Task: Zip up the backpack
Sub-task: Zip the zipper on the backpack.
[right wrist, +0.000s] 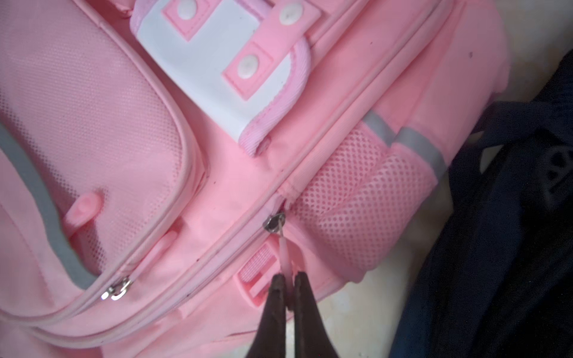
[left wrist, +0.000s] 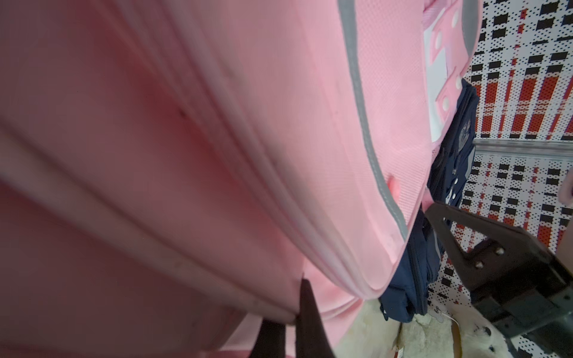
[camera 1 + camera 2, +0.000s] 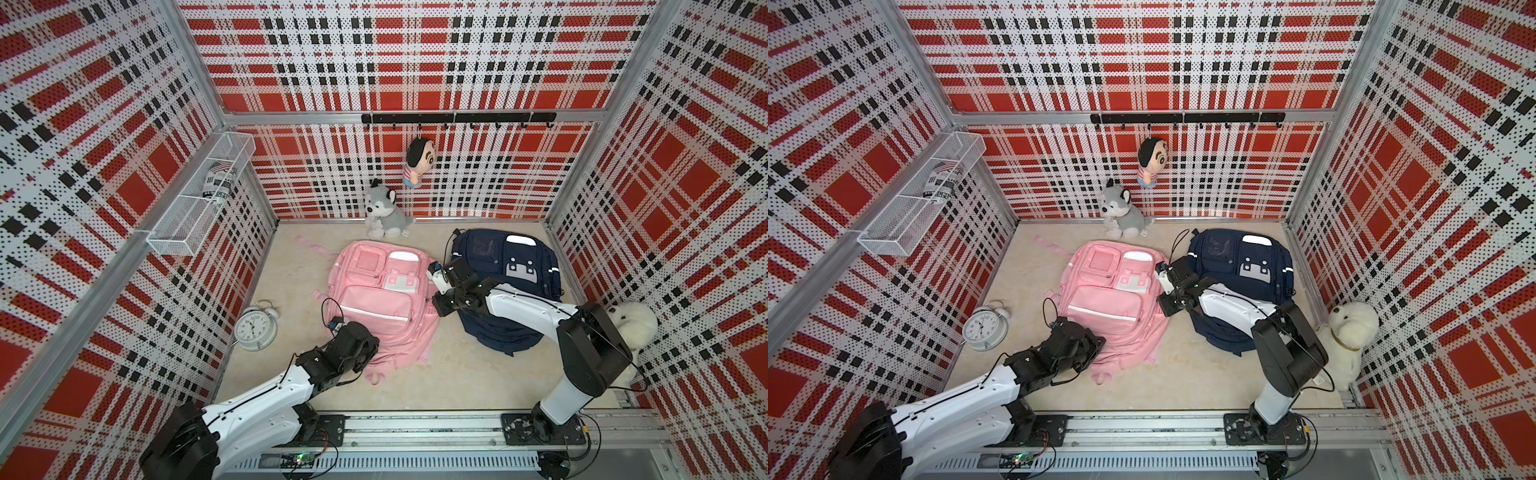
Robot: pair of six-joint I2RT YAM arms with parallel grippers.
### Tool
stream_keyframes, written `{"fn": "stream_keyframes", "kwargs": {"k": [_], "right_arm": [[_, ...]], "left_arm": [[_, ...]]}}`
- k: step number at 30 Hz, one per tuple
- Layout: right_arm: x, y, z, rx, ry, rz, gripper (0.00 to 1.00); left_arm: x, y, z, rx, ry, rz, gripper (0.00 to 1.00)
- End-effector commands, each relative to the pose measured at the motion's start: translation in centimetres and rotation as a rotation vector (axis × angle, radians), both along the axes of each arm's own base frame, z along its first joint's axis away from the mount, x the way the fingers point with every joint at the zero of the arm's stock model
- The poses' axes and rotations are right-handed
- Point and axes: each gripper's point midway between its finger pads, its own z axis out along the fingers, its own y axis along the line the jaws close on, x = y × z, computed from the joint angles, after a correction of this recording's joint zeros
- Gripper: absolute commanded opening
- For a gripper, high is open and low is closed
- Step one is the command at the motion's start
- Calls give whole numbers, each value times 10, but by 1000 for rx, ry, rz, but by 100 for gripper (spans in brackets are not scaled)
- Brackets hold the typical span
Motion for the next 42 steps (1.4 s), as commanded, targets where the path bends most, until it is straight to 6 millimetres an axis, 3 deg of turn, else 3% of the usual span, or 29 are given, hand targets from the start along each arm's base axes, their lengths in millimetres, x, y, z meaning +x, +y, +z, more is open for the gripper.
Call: {"fn": "stream_keyframes", "kwargs": {"k": [1, 2, 6, 7, 9, 11, 17, 20, 24, 27, 32, 34, 37, 38, 39, 42], "right_arm": [[35, -26, 4, -63, -69, -117, 0], [33, -25, 1, -59, -54, -109, 0], [19, -22, -7, -32, -17, -78, 0], [18, -22, -6, -25, -18, -76, 0], [11, -23, -6, -12, -16, -68, 0], [6, -22, -5, 4, -15, -57, 0], [-22, -17, -11, 120, -48, 9, 0], [-33, -15, -5, 169, -115, 32, 0], [-42, -8, 4, 197, -183, 59, 0], [-42, -8, 2, 177, -191, 53, 0], [-37, 0, 11, 199, -204, 64, 0], [-35, 8, 18, 236, -217, 89, 0], [-34, 19, 21, 258, -226, 113, 0], [-33, 18, 17, 443, 8, -205, 61], [-32, 15, 12, 441, 50, -279, 66], [-30, 5, -2, 388, 74, -344, 67]], "left_arm": [[-10, 20, -23, 106, 41, 21, 5], [-10, 19, -22, 105, 39, 19, 12], [-7, 16, -14, 98, 18, 16, 59], [-5, 15, -10, 97, 9, 16, 65], [-1, 14, 4, 105, -22, 18, 73], [6, 14, 24, 129, -68, 23, 99], [34, 31, 109, 302, -261, 100, 98], [52, 59, 148, 474, -361, 187, 98], [81, 97, 173, 650, -412, 244, 98], [113, 129, 162, 635, -402, 238, 98], [150, 183, 118, 433, -366, 274, 99], [162, 190, 102, 466, -318, 239, 96], [183, 184, 76, 491, -246, 134, 85], [188, 182, 70, 486, -238, 114, 83], [192, 179, 64, 481, -230, 98, 81], [203, 174, 50, 449, -235, 73, 80]]}}
